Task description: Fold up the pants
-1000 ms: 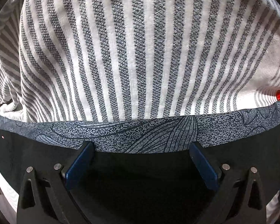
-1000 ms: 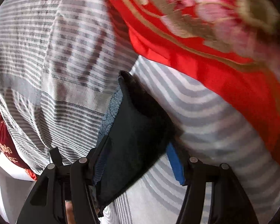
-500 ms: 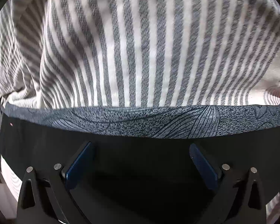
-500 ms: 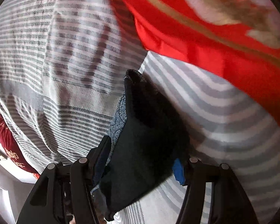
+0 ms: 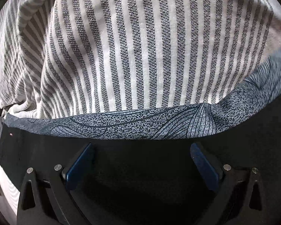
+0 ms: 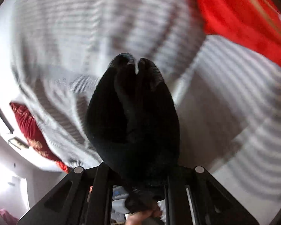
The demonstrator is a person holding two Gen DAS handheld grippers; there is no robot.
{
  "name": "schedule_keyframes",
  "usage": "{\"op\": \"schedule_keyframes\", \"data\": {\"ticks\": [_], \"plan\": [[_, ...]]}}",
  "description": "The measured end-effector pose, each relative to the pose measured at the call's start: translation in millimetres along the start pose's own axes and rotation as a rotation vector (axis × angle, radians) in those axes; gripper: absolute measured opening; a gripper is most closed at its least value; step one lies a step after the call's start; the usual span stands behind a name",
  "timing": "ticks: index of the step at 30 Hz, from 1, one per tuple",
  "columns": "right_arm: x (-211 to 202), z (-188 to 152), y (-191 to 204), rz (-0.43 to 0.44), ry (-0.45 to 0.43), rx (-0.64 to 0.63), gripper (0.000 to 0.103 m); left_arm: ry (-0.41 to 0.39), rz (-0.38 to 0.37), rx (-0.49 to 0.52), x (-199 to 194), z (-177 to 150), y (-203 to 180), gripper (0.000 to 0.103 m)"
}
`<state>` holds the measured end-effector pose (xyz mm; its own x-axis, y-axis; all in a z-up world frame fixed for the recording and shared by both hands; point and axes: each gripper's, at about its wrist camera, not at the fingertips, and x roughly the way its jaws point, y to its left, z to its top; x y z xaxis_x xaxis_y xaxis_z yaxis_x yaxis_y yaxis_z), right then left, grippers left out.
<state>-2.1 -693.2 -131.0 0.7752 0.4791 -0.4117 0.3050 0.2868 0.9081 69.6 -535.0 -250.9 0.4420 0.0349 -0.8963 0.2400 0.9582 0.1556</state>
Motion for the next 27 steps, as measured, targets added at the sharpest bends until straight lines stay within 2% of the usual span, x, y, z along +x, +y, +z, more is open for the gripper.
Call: {"op": "schedule_keyframes", "data": {"ticks": [4, 7, 11, 16, 22, 27], "plan": [[18, -19, 32, 0.011, 0.023, -0.059, 0.013, 0.036, -0.083, 0.003, -3, -2, 22, 0.103], [35, -36, 55, 0.002, 0.042, -0.107, 0.013, 0.064, -0.112, -0.001, -10, 8, 43, 0.103], [58, -62, 79, -0.046, 0.078, -0.188, 0.013, 0.009, -0.143, -0.038, -37, 4, 94, 0.103], [107, -103, 99, -0.138, 0.138, -0.279, 0.014, -0.016, -0.091, -0.09, -60, -13, 181, 0.103], [184, -160, 104, -0.302, 0.216, -0.387, 0.014, 0.042, 0.006, -0.178, -54, -33, 282, 0.103], [235, -204, 91, -0.479, 0.264, -0.491, 0.015, 0.101, 0.035, -0.228, -36, -61, 328, 0.103]]}}
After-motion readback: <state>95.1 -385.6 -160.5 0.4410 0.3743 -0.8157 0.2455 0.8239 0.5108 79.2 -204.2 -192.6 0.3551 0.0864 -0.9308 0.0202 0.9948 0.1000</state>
